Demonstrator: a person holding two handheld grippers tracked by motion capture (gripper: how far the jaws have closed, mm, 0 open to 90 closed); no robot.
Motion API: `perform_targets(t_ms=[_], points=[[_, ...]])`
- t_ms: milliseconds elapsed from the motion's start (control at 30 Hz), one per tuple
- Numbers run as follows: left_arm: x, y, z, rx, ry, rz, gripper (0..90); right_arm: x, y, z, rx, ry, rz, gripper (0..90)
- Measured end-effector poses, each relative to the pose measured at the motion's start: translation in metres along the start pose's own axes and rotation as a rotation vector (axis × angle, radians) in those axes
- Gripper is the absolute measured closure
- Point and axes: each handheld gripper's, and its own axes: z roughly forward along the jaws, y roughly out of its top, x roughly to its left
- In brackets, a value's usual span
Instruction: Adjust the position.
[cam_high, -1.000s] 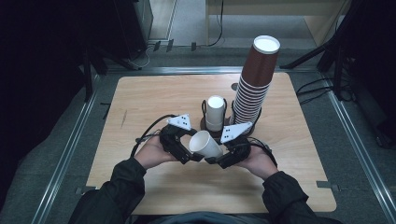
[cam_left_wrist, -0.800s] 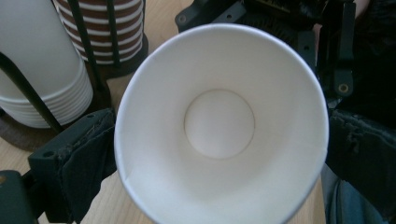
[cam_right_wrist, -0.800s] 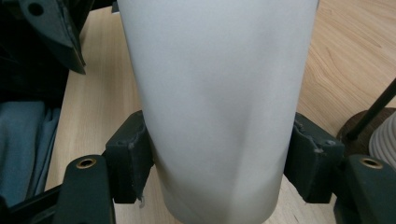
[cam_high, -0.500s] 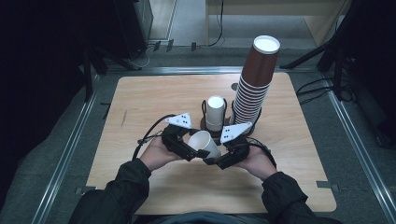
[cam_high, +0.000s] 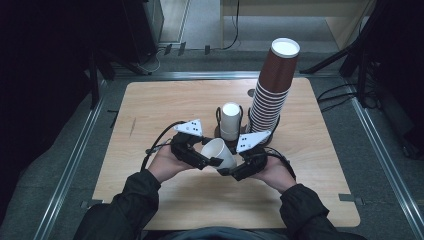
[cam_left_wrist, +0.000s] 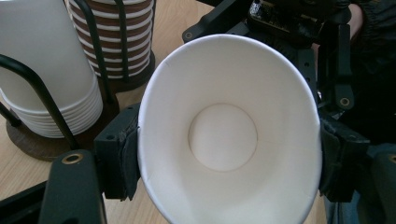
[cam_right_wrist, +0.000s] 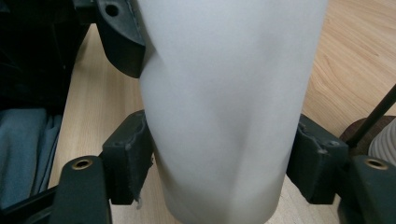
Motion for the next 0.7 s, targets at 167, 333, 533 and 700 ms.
perform_targets(t_ms=[167,333,533,700], points=[[0.002,0.0,-0.007,0.001,0.027,0.001,23.8,-0.001,-0.001,0.004,0.058,-0.003,0.023,21.2],[0.008,-0.002,-0.014,0.013,0.017,-0.018,23.7,-0.003,-0.001,0.002,0.06,-0.01,0.023,21.1],[0.012,-0.005,-0.022,0.044,0.03,-0.02,23.7,-0.004,-0.002,-0.003,0.062,-0.014,0.031,21.1],[0.016,-0.007,-0.027,0.07,0.053,-0.028,23.7,-0.006,-0.003,-0.004,0.07,-0.02,0.046,21.1]])
